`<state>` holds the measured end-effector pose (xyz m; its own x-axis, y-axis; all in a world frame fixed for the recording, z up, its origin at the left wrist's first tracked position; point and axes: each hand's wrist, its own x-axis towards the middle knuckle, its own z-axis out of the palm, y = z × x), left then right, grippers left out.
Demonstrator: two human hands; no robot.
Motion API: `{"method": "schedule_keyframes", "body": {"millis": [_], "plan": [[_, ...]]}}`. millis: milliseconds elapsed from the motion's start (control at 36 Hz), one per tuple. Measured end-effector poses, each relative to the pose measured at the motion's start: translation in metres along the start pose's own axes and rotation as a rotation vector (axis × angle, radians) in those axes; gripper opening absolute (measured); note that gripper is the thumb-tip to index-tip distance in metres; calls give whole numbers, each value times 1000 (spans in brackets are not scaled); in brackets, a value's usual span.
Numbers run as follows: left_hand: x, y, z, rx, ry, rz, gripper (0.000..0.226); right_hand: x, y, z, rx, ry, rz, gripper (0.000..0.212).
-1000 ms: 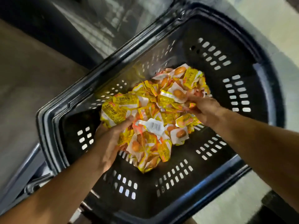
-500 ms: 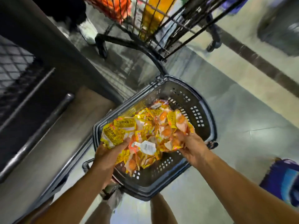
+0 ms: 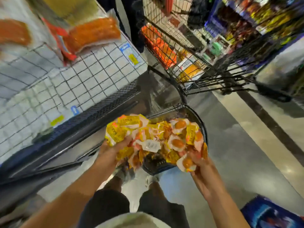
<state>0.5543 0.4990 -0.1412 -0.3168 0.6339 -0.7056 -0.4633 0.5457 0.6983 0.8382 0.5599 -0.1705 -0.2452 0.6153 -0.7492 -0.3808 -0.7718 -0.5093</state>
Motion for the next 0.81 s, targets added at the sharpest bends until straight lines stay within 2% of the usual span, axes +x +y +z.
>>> {"method": "schedule_keyframes", "body": {"millis": [83, 222, 333, 444, 611, 694, 806], "plan": [[-39, 11, -6, -115, 24, 25, 46, -35, -6, 20, -20, -54, 17, 28], [-93, 15, -27, -266, 23, 105, 40, -79, -7, 53, -64, -93, 57, 54], [-126, 9, -59, -383, 114, 110, 31, -100, -2, 80, -104, -149, 69, 51], [-158, -3, -108, -434, 155, 181, 32, -117, 14, 113, -197, -221, 81, 41], [-218, -21, -190, -432, 213, 344, 46, -147, 62, 166, -315, -315, 107, 44], [-247, -34, -233, -487, 297, 397, 49, -167, 100, 196, -322, -339, 140, 46], [-285, -63, -294, -552, 376, 440, 45, -196, 161, 237, -376, -397, 177, 38]]}}
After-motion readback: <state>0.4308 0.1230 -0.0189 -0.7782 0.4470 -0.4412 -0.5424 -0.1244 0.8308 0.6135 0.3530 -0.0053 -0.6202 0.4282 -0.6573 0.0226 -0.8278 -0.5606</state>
